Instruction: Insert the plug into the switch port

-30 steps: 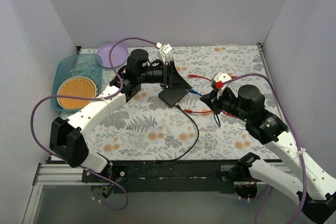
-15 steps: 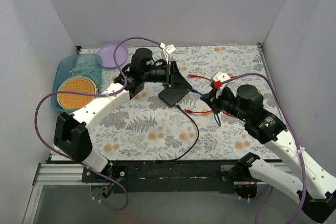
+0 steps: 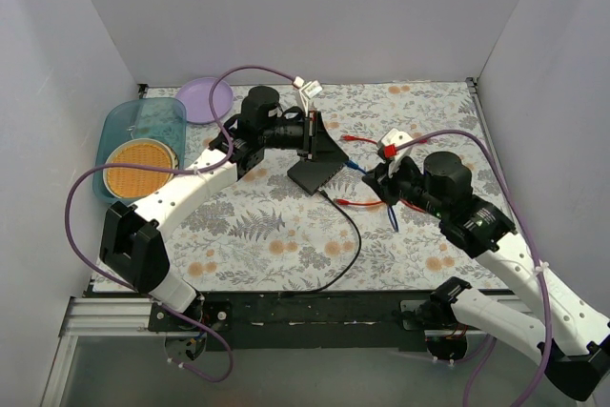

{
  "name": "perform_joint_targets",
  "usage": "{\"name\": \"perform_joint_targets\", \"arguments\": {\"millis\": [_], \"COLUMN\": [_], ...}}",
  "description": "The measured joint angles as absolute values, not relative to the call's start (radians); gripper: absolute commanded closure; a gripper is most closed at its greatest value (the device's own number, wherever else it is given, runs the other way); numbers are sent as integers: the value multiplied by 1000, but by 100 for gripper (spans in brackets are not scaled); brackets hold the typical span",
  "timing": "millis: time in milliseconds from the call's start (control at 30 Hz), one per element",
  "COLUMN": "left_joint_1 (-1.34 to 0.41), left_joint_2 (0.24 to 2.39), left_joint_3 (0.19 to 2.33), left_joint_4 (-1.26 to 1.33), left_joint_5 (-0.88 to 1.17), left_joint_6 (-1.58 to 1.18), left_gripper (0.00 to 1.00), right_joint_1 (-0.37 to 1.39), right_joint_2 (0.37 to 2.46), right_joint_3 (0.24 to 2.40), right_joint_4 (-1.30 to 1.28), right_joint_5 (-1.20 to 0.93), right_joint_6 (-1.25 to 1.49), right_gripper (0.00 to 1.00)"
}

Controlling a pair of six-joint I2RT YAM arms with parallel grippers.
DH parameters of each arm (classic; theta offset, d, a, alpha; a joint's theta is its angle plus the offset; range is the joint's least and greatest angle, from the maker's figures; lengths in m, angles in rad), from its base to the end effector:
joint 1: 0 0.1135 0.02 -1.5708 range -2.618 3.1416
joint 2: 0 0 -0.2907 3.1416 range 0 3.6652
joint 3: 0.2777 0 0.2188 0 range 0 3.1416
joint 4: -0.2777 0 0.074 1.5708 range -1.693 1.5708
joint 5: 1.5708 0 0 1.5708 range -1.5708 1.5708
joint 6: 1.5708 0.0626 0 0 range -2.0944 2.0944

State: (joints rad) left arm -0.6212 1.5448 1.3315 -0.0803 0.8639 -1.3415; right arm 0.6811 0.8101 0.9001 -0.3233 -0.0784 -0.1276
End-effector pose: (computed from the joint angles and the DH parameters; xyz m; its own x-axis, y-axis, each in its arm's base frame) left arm 0.2492 -0.2369 0.3850 -0.9980 -0.0635 -0.0033 -0.0087 0.1878 -0.9822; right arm 0.1185 0.1023 0.3712 -0.0907 -0.2368 -0.9673 -0.7042 0.7021 -0.1058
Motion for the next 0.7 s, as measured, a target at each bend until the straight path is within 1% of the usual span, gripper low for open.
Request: {"name": "perform_joint_targets", "arguments": {"millis": [67, 100, 133, 233, 367, 500, 700], "left_joint_1": [-624, -625, -626, -628, -631, -638, -647], "left_joint_2": [1542, 1538, 1530, 1477, 1346, 1239, 1214], "left_joint_3": [1331, 1330, 1324, 1282, 1175, 1103, 1095], "left_joint_4": [-89, -94, -97, -104, -89, -28, 15], "left_joint_5": [860, 856, 850, 827, 806, 808, 808], "left_joint_6": [-1312, -1287, -1262, -1173, -1038, -967, -938], "left_gripper": [100, 100, 100, 100, 100, 100, 100], "right_joint_1": [682, 682, 683, 683, 683, 683, 683], "right_joint_2": [823, 830, 840, 873, 915, 966, 1016], "right_joint_3": [909, 915, 926, 972, 1045, 1110, 1145], "right_joint_4": [-323, -323, -323, -324, -329, -339, -349], "right_joint_5": [-84, -88, -96, -132, -200, -292, -424], "right_joint_6": [-125, -125, -128, -128, -130, -130, -128], "right_gripper": [48, 40, 37, 30, 29, 33, 36]}}
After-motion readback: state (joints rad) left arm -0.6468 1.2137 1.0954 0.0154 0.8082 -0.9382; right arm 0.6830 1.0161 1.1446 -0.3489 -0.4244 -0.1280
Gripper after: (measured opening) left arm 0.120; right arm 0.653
